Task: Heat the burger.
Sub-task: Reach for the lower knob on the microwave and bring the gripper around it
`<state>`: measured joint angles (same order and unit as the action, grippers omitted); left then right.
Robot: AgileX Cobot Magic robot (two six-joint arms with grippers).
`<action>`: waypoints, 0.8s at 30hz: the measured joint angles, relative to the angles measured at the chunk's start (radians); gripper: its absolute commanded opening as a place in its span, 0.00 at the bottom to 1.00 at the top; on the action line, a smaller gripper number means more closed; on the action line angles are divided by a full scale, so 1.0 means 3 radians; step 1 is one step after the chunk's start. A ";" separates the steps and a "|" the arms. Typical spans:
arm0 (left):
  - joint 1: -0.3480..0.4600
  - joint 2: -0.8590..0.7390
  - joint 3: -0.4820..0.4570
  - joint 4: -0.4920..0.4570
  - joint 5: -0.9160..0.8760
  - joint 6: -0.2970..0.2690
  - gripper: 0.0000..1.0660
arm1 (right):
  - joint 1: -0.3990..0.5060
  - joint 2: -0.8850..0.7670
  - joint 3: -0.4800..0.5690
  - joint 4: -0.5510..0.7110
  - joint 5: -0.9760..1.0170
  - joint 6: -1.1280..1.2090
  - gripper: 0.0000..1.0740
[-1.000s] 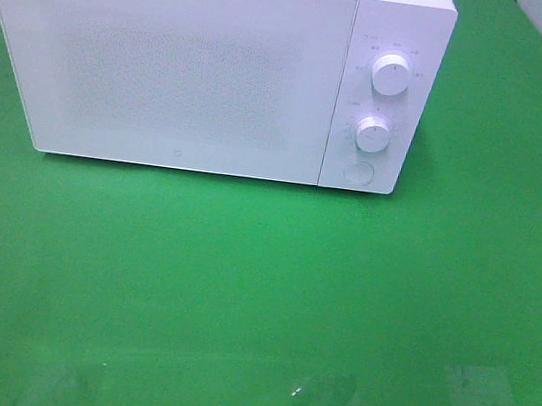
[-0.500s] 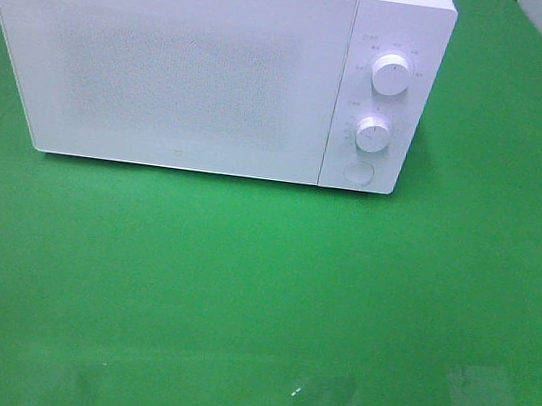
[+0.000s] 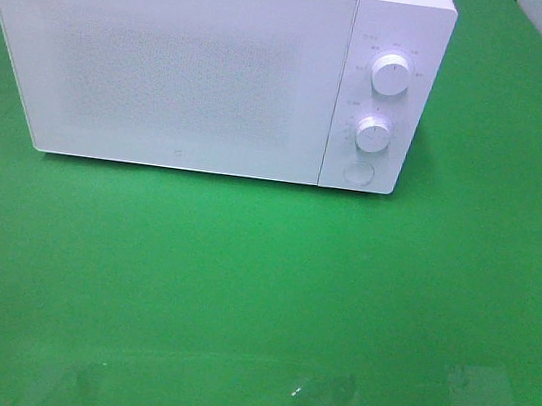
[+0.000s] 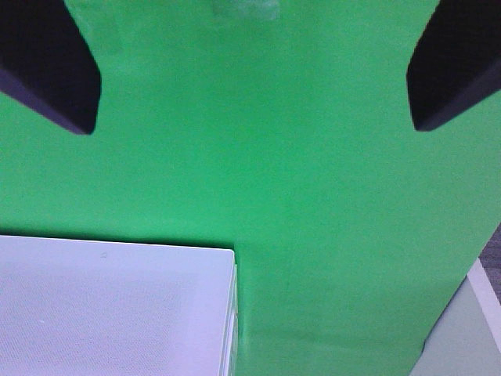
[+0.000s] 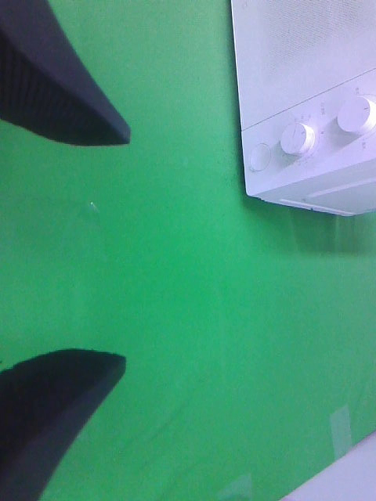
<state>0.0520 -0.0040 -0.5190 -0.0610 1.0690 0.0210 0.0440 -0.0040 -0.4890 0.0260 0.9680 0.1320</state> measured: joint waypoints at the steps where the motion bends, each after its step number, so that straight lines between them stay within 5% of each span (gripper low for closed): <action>1: 0.0000 0.0000 0.0000 0.0000 0.0000 0.0000 0.93 | 0.0000 0.0000 0.0000 0.0000 0.0000 0.0000 0.66; 14: 0.0000 0.0000 0.0000 0.0000 0.0000 0.0000 0.93 | 0.0000 0.0000 -0.0073 -0.0050 -0.0127 0.0003 0.74; 24: 0.0000 0.0000 0.0000 0.0000 0.0000 0.0000 0.93 | 0.0000 0.0400 -0.0013 -0.0160 -0.0983 0.0003 0.74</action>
<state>0.0520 -0.0040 -0.5190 -0.0610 1.0690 0.0210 0.0440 0.1160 -0.4930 -0.0220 0.6730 0.1330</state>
